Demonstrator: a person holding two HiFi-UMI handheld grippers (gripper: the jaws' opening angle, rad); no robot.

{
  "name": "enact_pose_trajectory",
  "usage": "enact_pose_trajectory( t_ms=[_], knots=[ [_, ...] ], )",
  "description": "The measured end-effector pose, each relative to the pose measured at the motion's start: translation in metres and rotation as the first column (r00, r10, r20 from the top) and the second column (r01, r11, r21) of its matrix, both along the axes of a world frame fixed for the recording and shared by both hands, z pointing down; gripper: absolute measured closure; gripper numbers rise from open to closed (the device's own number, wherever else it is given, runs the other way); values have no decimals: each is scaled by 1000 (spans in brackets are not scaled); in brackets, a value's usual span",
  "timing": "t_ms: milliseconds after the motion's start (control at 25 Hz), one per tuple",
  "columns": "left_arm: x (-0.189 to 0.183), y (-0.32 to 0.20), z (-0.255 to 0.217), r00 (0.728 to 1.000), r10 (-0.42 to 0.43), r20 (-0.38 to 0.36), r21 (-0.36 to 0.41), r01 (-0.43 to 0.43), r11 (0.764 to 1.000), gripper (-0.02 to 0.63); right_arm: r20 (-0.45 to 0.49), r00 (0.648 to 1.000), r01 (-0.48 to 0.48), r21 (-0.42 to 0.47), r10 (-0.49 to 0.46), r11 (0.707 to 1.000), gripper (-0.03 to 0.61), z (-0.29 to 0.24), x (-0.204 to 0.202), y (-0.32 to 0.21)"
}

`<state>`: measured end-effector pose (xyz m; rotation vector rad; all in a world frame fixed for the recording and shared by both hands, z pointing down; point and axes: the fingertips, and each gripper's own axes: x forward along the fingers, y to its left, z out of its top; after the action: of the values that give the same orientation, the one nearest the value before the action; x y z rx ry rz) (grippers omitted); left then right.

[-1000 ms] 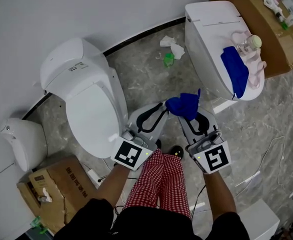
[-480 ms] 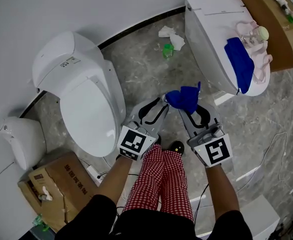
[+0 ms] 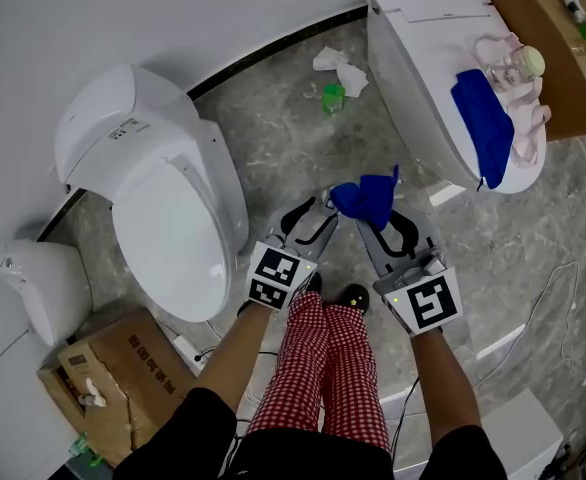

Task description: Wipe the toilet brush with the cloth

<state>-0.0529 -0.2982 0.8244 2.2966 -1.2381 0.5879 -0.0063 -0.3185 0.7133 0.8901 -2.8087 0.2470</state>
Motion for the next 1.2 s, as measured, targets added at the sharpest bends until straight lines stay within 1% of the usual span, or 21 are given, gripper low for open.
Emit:
enact_pose_trajectory(
  t_ms=[240,400,520,720,840,1080,1200],
  knots=[
    [1,-4,44,1000,-8,22,-102,10,995,420,9,1000,-18,-14,18,1000,497,9,6,-7],
    [4,-4,69,1000,-14,4,-156,14,988,417,25,999,-38,-24,39,999,497,13,11,-10],
    [3,-3,88,1000,-11,15,-198,14,980,417,46,998,-47,-15,47,999,497,12,14,-10],
    [4,-5,111,999,-34,4,-253,34,967,417,27,998,-59,-37,60,998,497,18,17,-9],
    [5,-8,122,999,-35,4,-277,34,960,417,26,997,-74,-34,74,997,497,19,20,-11],
    [5,-12,138,999,-33,39,-292,43,956,417,35,994,-99,-34,100,995,497,20,24,-12],
    [8,-13,149,998,-34,46,-316,47,947,417,21,995,-102,-26,102,994,497,22,30,-12]
  ],
)
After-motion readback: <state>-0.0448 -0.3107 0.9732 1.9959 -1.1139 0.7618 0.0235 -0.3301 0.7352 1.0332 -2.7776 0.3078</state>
